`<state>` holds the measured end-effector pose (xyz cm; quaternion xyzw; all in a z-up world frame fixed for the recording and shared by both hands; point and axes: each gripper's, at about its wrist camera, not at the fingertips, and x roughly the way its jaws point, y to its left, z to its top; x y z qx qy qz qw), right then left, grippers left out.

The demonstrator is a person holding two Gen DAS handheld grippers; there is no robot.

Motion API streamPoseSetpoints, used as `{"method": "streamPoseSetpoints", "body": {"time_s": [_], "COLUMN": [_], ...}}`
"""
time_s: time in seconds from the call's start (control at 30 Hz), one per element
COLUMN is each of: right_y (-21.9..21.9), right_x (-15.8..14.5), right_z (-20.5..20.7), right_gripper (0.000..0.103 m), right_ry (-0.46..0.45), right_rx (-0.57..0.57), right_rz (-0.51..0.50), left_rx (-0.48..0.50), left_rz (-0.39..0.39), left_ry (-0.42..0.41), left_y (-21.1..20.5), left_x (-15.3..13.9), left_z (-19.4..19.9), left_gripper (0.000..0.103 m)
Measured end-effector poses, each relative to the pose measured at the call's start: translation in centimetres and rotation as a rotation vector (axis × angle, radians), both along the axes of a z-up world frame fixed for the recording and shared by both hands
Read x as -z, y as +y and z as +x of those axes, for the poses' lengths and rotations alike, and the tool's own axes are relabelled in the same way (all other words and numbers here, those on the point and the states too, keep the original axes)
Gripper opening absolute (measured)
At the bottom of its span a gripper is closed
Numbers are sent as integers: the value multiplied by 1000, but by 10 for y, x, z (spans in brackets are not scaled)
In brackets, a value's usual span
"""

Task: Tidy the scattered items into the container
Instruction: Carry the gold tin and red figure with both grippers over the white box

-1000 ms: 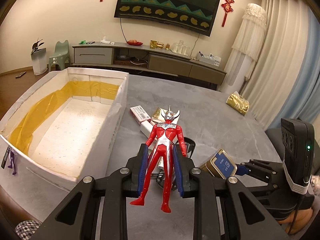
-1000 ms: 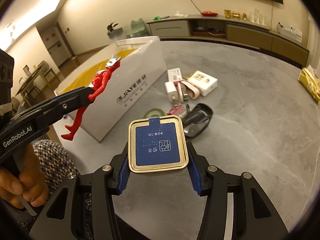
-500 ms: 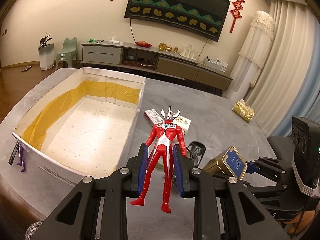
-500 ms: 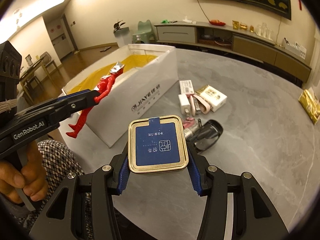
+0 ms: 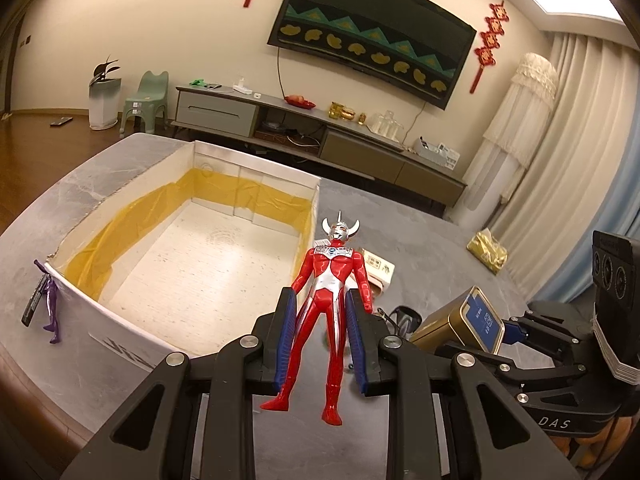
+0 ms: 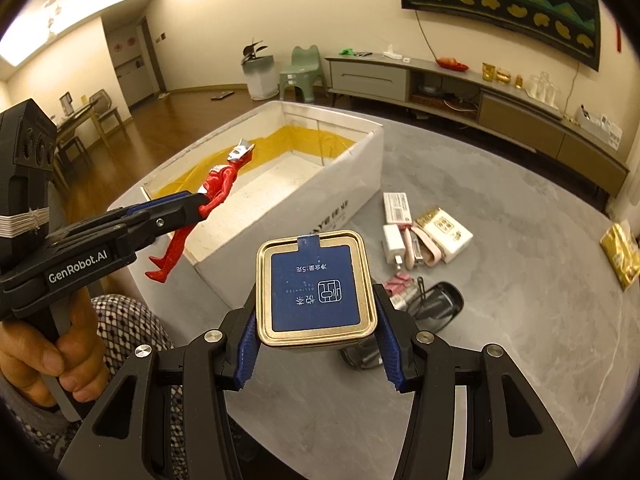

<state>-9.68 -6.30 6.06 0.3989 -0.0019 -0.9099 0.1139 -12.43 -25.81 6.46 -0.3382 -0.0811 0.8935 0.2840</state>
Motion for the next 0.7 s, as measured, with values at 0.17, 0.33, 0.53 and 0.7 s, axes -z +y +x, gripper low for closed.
{"method": "streamPoseSetpoints", "body": {"time_s": [0.17,0.33,0.53,0.7], "right_y": [-12,-24,-37,-49], "right_x": [-8,-15,-22,-27], "right_z": [-9,-18,-29,-37], "right_gripper": [53,53,53,53], "right_ry": [6,14,20,21], "right_rx": [-18,-35,-55,-72], "right_rz": [19,41,63,78], "left_rx": [-23,-38,-53,-67], "left_rz": [22,41,59,67], "left_ry": [2,7,10,13], "left_y": [-15,-27,-41,-53], "left_x": [-2,-4,-6,-8], "left_z": [-9,-17,-26,-32], "left_gripper": [26,26,26,26]}}
